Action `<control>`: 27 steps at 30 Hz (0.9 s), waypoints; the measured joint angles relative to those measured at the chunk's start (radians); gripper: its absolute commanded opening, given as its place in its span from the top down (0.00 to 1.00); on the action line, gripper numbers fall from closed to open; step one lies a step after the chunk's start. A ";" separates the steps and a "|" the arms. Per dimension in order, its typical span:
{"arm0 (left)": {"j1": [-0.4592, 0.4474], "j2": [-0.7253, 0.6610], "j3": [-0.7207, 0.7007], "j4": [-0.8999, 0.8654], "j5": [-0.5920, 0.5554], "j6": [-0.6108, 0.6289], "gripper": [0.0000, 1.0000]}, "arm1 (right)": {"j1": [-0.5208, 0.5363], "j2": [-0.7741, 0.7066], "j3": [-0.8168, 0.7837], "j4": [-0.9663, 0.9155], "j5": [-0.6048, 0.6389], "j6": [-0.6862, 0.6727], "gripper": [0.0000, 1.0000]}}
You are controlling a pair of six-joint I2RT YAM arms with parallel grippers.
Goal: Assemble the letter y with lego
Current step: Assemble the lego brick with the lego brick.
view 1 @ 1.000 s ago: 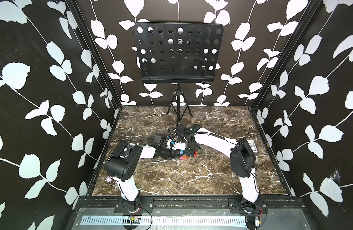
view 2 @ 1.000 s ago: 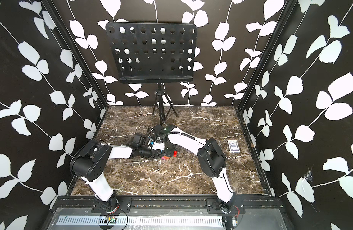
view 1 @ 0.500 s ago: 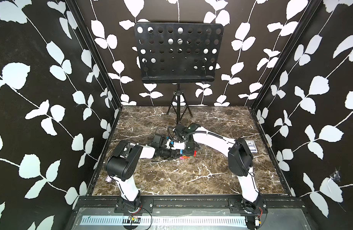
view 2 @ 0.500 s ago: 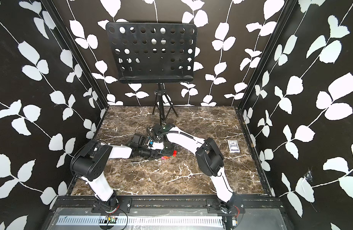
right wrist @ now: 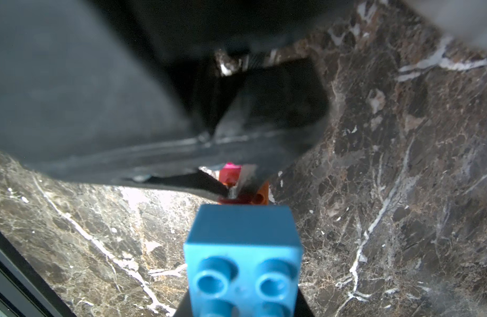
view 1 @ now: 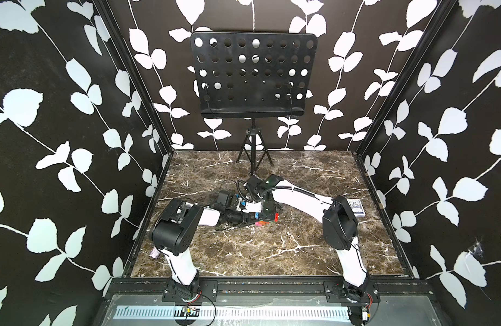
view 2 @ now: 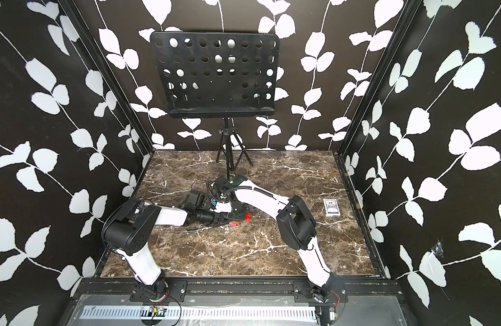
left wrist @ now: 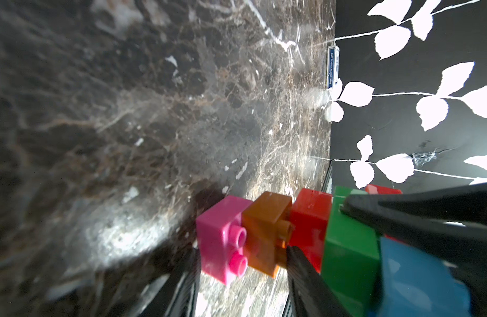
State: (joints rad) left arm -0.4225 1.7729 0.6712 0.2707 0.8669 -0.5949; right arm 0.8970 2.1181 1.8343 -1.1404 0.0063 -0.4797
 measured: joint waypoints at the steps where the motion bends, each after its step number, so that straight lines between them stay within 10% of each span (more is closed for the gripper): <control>1: 0.000 0.002 -0.002 0.006 0.002 -0.004 0.48 | 0.001 0.003 0.003 -0.002 0.002 0.000 0.75; 27: 0.005 0.026 -0.026 0.127 0.024 -0.069 0.45 | 0.002 0.003 0.008 -0.005 0.015 0.003 0.75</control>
State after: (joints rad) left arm -0.4179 1.7985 0.6449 0.3981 0.8909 -0.6636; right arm 0.8993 2.1212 1.8420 -1.1450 0.0216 -0.4767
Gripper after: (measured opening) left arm 0.550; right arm 0.316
